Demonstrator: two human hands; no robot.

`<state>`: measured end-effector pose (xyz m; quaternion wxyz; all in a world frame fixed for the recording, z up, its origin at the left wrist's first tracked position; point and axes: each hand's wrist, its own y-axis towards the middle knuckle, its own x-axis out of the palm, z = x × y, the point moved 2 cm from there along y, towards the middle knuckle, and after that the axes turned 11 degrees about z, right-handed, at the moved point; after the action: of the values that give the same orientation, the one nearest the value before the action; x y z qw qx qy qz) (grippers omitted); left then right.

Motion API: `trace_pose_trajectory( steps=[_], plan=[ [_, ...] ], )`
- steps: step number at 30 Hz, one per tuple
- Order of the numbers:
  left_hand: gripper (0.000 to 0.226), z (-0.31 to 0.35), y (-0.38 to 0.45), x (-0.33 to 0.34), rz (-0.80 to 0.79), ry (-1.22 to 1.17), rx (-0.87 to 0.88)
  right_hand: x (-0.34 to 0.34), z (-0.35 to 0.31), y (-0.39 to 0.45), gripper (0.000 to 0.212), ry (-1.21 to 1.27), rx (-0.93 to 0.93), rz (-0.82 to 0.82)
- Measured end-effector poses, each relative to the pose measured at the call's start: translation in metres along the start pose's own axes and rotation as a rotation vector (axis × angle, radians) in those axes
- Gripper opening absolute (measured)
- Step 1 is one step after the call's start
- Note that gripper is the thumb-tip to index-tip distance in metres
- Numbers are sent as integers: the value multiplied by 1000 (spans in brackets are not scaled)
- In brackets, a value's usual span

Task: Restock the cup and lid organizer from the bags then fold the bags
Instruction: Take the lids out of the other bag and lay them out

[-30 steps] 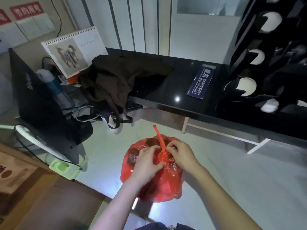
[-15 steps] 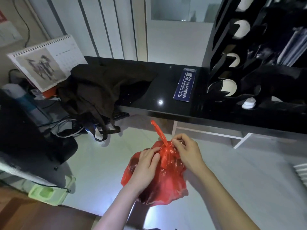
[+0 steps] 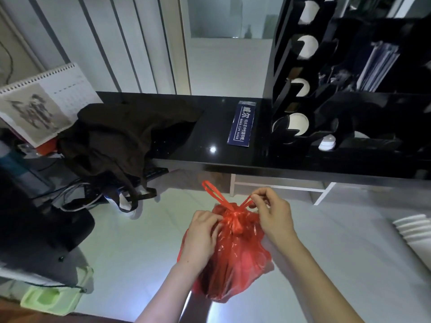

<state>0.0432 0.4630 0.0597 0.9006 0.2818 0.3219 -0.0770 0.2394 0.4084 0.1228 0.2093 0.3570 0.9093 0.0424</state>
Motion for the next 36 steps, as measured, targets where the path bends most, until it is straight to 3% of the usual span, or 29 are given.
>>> trace_pose_trajectory(
  steps=[8,20,26,29,33,36],
  plan=[
    [11,2,1,7,29,0,65,-27,-21,8,19,82,8,158],
    [12,-2,-8,7,0,11,-29,-56,-47,24,19,255,-27,284],
    [16,4,2,4,-10,11,-80,-46,-54,31,10,398,53,104],
    [16,2,4,2,-27,13,-147,-34,-37,25,17,420,148,-9],
    [16,4,-1,2,-10,7,-207,-21,6,13,25,129,166,-117],
    [11,4,-3,5,7,31,-211,-13,26,4,35,-150,27,-380]
  ],
)
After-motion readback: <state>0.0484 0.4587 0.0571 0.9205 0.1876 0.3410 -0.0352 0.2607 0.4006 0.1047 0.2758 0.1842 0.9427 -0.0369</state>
